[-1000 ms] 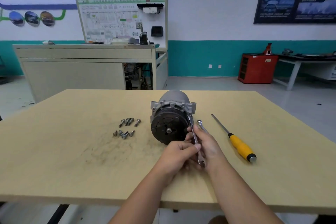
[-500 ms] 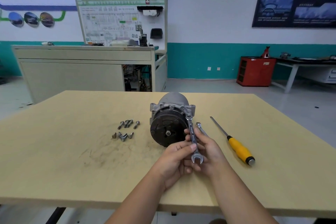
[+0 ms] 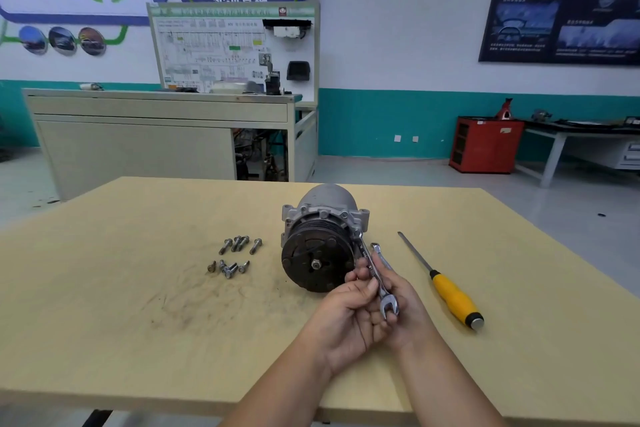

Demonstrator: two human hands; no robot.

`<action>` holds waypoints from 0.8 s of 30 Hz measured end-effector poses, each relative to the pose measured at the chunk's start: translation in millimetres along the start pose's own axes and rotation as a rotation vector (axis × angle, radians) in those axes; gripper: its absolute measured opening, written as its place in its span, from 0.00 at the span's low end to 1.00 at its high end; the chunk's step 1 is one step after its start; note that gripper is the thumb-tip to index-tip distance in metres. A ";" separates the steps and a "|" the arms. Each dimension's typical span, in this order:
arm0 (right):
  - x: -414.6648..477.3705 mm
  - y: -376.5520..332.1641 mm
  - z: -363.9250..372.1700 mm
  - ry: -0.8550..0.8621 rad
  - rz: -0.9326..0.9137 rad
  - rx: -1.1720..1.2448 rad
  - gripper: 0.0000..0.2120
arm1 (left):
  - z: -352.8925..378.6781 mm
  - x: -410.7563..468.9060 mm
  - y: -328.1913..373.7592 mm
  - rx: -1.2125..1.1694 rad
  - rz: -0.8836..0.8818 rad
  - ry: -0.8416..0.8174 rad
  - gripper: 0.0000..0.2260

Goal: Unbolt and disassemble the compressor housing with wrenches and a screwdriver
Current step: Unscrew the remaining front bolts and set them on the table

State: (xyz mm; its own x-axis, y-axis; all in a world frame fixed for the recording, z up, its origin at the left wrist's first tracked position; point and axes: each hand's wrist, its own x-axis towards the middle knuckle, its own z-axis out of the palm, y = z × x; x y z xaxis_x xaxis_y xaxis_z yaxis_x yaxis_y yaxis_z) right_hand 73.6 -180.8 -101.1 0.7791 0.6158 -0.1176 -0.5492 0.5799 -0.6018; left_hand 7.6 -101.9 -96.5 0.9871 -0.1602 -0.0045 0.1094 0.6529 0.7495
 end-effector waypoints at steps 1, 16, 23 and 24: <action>1.7 -0.2 -1.0 0.004 0.003 -0.025 0.14 | 0.8 0.0 0.7 -0.034 -0.007 0.001 0.06; 5.0 2.6 16.1 0.052 0.090 -0.250 0.23 | -10.4 -8.9 8.2 -0.040 -0.003 0.025 0.15; 9.6 10.9 19.9 0.192 -0.119 -0.346 0.14 | -12.5 -12.2 13.5 0.050 -0.013 0.056 0.15; 10.8 10.3 18.8 0.166 -0.129 -0.325 0.13 | -13.0 -12.6 13.5 0.041 -0.010 0.064 0.14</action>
State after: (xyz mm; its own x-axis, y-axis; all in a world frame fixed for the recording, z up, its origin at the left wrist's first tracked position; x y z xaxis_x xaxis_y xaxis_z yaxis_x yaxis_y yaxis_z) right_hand 70.7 -158.1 -93.8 0.8885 0.4386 -0.1348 -0.3397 0.4312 -0.8359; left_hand -1.8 -81.5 -95.0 0.9915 -0.1186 -0.0534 0.1160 0.6207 0.7754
